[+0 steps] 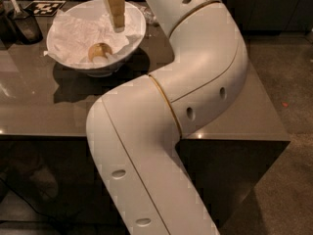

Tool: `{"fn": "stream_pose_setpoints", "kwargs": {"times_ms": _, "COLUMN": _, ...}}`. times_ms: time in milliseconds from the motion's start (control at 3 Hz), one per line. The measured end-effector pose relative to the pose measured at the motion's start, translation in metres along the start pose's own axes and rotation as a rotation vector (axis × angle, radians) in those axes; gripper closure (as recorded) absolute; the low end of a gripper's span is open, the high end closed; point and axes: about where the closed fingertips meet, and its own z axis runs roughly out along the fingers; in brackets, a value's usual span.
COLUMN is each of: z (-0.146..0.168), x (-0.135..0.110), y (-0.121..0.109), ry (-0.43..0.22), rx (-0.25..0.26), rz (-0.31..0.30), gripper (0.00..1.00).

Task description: Pick apple from white bowl

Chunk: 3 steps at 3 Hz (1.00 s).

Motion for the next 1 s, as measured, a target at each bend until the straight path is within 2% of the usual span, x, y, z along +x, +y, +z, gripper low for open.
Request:
{"fn": "stream_pose_setpoints", "kwargs": {"times_ms": 333, "z": 0.01, "x": -0.006, "y": 0.0, "ry": -0.008, "rx": -0.015, "rz": -0.016, "gripper": 0.08}}
{"fn": "stream_pose_setpoints", "kwargs": {"times_ms": 1000, "z": 0.027, "x": -0.007, "y": 0.004, "ry": -0.022, "rx": -0.042, "rz": -0.029, "gripper": 0.06}}
